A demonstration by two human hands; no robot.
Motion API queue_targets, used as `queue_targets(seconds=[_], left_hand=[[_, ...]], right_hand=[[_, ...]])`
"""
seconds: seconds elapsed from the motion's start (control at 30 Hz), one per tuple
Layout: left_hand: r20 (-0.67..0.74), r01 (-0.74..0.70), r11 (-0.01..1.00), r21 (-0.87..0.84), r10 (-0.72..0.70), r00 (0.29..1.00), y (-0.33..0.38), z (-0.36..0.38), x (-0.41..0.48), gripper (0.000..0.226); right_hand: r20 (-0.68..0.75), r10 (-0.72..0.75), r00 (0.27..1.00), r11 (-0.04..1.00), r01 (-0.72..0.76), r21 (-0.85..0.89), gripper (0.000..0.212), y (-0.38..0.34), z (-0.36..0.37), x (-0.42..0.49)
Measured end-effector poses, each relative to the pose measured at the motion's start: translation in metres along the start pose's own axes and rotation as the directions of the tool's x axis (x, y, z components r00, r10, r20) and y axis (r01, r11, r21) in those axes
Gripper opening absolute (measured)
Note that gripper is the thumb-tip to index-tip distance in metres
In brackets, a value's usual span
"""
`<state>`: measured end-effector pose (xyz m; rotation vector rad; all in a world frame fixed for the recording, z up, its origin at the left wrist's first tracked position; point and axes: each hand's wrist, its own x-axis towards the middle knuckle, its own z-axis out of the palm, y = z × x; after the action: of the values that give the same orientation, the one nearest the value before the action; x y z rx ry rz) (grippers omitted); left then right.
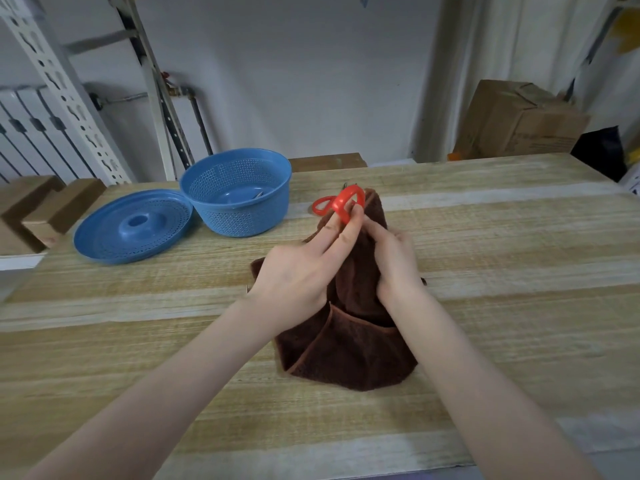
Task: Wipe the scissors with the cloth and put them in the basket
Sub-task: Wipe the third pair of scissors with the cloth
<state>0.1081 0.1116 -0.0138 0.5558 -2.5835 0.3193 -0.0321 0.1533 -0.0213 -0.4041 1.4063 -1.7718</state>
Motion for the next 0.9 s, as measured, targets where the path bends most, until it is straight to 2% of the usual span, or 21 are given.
queue_targets(seconds=[0.17,0.3,0.37,0.43,0.53,0.6,0.77,0.9], left_hand=[[0.020,-0.002,1.000,0.015,0.001,1.000,-0.002,0.004,-0.001,0.094],[-0.018,0.024,1.000,-0.003,-0.024,1.000,-0.003,0.005,0.002,0.099],[-0.025,0.034,0.999,-0.016,-0.035,0.999,-0.002,0.006,0.002,0.097],[-0.018,0.033,0.999,-0.030,-0.034,0.999,0.000,0.007,0.000,0.094],[0.002,0.018,0.999,-0.044,-0.018,1.000,0.002,0.009,0.000,0.096],[0.001,0.025,0.999,-0.028,-0.025,1.000,0.002,0.009,0.001,0.098],[-0.010,0.046,0.999,-0.027,-0.046,0.999,-0.003,0.006,0.004,0.095],[0.016,0.070,0.995,-0.074,-0.069,0.997,0.001,0.010,0.004,0.095]], right_hand=[[-0.080,0.077,0.994,0.997,-0.078,-0.003,0.020,0.001,0.002,0.007],[0.050,0.052,0.997,0.996,-0.048,-0.081,0.024,0.004,0.008,-0.001],[0.057,0.044,0.997,0.995,-0.039,-0.089,0.021,0.004,0.008,-0.002],[0.016,0.005,1.000,0.995,-0.003,-0.103,0.019,0.005,0.008,0.003],[-0.080,-0.047,0.996,0.989,0.035,-0.146,0.034,0.007,0.008,0.013],[-0.111,-0.039,0.993,0.989,0.023,-0.143,0.035,0.007,0.008,0.016],[0.035,0.027,0.999,0.979,-0.020,-0.202,0.024,0.005,0.009,0.008],[-0.044,-0.087,0.995,0.970,0.075,-0.233,0.033,0.007,0.011,0.013]])
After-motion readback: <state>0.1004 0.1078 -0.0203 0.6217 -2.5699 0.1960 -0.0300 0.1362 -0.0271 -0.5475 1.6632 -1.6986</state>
